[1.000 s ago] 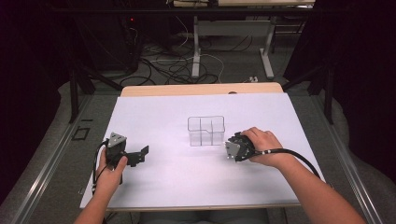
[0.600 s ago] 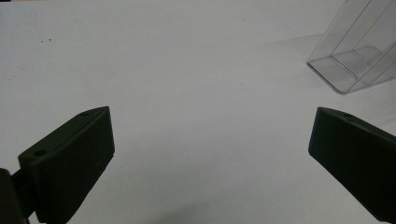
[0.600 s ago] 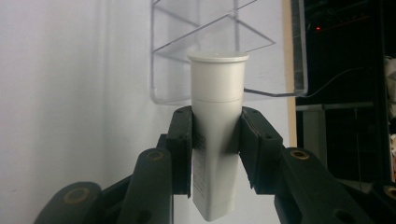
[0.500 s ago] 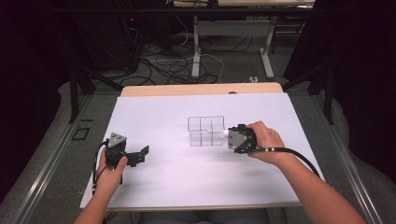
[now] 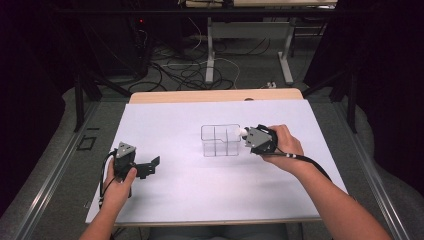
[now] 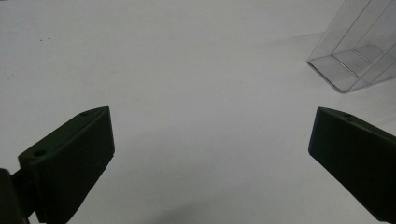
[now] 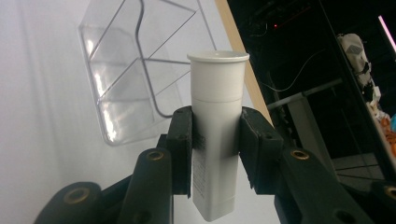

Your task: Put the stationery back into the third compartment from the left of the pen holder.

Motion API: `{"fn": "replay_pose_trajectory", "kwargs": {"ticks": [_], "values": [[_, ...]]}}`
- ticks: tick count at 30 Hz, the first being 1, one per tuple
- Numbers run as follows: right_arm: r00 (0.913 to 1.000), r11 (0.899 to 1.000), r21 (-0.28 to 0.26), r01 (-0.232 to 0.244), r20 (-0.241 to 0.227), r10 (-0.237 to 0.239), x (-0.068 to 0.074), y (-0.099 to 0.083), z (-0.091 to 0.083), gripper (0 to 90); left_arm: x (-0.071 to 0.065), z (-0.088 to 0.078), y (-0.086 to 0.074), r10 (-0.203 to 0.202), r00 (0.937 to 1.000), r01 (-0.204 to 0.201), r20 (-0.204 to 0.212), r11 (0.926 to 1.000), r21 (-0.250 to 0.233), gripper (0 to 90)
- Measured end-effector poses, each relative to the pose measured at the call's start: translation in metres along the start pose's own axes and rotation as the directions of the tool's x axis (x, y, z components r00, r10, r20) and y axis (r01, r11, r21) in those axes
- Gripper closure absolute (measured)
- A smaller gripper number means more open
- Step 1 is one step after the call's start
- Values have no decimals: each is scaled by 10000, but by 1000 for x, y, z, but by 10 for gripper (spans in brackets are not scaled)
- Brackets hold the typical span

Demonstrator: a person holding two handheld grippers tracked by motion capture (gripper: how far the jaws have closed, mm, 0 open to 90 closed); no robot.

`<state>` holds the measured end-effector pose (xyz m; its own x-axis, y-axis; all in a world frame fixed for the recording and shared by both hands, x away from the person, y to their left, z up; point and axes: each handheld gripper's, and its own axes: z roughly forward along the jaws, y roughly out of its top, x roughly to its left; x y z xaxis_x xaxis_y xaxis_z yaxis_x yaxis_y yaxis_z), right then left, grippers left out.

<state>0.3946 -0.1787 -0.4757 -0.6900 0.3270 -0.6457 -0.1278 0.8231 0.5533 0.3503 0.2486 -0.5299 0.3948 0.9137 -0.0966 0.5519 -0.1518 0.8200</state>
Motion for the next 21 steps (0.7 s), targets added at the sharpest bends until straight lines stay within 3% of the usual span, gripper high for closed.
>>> {"fn": "replay_pose_trajectory", "kwargs": {"ticks": [10, 18, 21], "values": [[9917, 9909, -514, -1246, 239, 1260, -10, 6, -2, 667, 0, 0, 0, -29, 10000, 29, 2, 10000, -6, 3], [9707, 9662, -1019, -2367, 168, 2396, -16, 10, -6, 667, 0, 0, 0, -19, 10000, 19, 2, 10000, -11, 3], [9579, 9508, -1238, -2841, 72, 2872, -18, 12, -7, 667, 0, 0, 0, -9, 10000, 9, 4, 10000, -12, 3]]}}
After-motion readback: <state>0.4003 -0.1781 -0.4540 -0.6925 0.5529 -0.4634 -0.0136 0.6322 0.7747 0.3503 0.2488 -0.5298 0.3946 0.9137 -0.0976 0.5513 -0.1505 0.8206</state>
